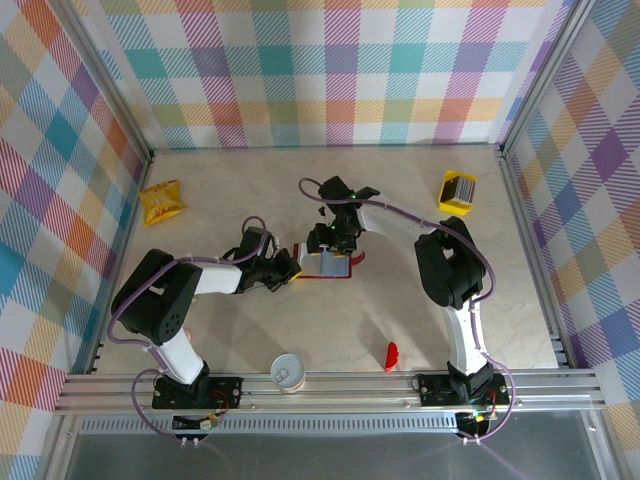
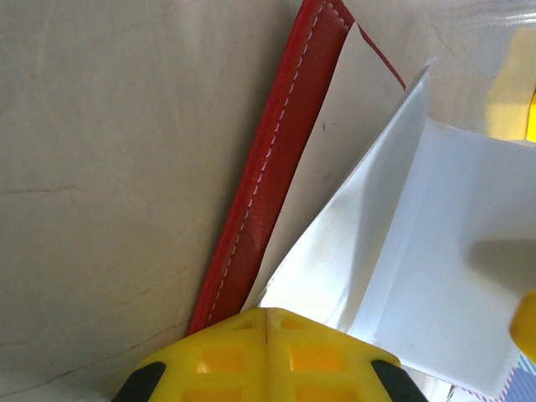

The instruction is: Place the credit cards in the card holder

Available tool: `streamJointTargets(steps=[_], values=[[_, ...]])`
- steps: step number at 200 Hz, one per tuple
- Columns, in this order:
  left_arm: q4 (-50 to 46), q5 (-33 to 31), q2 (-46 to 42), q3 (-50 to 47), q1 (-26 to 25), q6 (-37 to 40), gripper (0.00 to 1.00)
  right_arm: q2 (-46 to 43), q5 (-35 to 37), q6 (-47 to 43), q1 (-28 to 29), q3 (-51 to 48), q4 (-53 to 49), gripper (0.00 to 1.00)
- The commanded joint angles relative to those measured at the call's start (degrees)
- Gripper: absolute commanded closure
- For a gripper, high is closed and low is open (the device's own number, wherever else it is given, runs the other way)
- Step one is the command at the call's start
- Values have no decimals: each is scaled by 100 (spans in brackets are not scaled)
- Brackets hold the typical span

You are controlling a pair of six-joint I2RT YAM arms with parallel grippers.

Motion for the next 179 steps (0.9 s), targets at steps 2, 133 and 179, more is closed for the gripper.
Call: streamJointTargets(steps=[2, 133, 179], values=[[-499, -100, -57, 122, -49, 70, 100, -67, -582, 160, 27, 68, 342, 44], [-978, -147, -862, 4, 118, 117, 98, 642, -1203, 592, 30, 282, 1096, 44], [-791, -126, -682, 26, 118, 117, 98, 730, -1223, 673, 27, 130, 1323, 44]])
